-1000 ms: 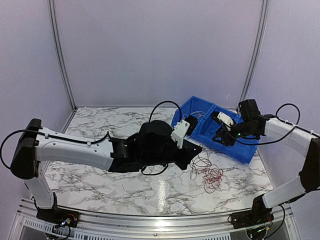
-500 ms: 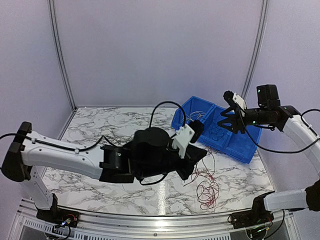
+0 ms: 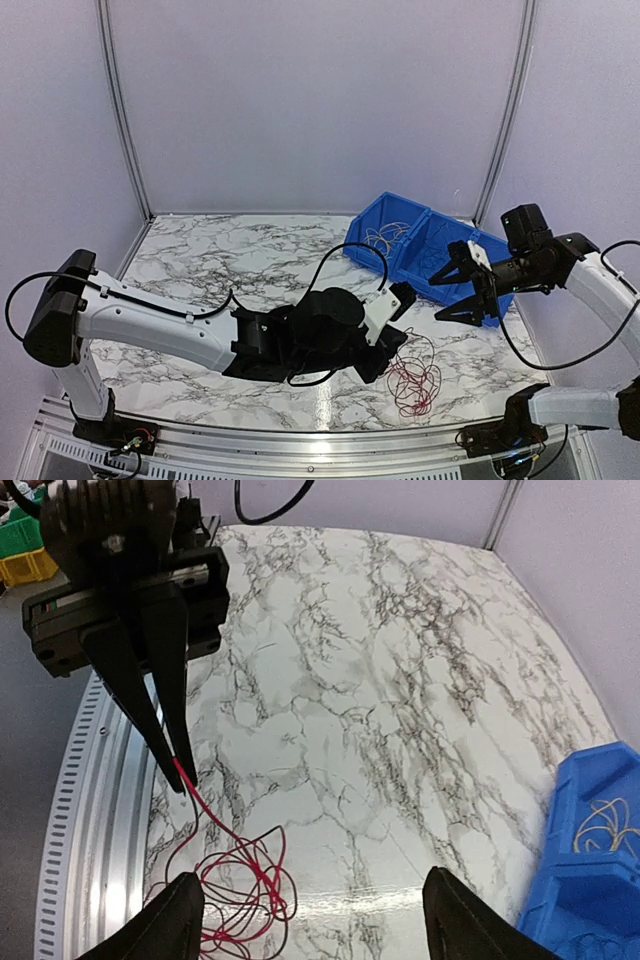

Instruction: Untangle the cables

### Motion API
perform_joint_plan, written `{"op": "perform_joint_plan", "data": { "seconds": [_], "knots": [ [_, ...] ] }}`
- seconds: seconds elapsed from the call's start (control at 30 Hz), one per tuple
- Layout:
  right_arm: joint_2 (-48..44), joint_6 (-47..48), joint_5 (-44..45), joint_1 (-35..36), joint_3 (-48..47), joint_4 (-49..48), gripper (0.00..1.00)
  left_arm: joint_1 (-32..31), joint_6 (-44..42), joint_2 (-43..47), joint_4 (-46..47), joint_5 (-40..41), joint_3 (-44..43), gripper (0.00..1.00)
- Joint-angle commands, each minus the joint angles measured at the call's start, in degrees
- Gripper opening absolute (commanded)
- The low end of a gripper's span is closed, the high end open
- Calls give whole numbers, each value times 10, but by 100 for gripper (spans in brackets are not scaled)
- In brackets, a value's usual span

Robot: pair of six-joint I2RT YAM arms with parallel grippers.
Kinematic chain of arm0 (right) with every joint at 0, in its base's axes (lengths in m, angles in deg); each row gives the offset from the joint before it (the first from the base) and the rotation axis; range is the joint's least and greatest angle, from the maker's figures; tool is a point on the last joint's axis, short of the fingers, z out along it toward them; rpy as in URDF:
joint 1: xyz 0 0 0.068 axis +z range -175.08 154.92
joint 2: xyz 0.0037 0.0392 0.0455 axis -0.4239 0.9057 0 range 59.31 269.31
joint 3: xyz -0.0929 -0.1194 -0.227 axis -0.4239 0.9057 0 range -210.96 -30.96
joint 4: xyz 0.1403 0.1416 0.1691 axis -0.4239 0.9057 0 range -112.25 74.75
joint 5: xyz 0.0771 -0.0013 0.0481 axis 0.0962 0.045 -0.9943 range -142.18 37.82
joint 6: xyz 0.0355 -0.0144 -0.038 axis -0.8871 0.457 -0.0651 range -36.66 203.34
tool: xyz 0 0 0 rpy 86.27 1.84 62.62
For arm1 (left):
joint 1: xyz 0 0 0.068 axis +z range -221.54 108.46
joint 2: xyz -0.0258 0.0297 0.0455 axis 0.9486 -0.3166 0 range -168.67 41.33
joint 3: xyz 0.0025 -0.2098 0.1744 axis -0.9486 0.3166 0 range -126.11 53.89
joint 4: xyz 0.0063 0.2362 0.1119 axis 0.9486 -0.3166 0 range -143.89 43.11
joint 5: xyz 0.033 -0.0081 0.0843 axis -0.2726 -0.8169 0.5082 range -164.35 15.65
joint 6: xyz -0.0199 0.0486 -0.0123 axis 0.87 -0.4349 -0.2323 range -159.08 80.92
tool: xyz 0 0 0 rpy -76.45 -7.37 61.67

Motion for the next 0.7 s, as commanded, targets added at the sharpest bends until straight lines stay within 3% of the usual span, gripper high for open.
{"op": "perform_joint_plan", "data": {
  "seconds": [0.0, 0.47, 0.53, 0.67],
  "knots": [
    [23, 37, 8, 31, 22, 31, 75, 0, -1, 14, 13, 11, -6, 0],
    [87, -33, 51, 159, 37, -46, 59, 0, -2, 20, 13, 23, -8, 0],
    [94, -41, 54, 164, 34, -53, 48, 0, -2, 21, 13, 27, -7, 0],
    [95, -55, 60, 165, 17, -54, 7, 0, -3, 21, 13, 47, -2, 0]
  ]
}}
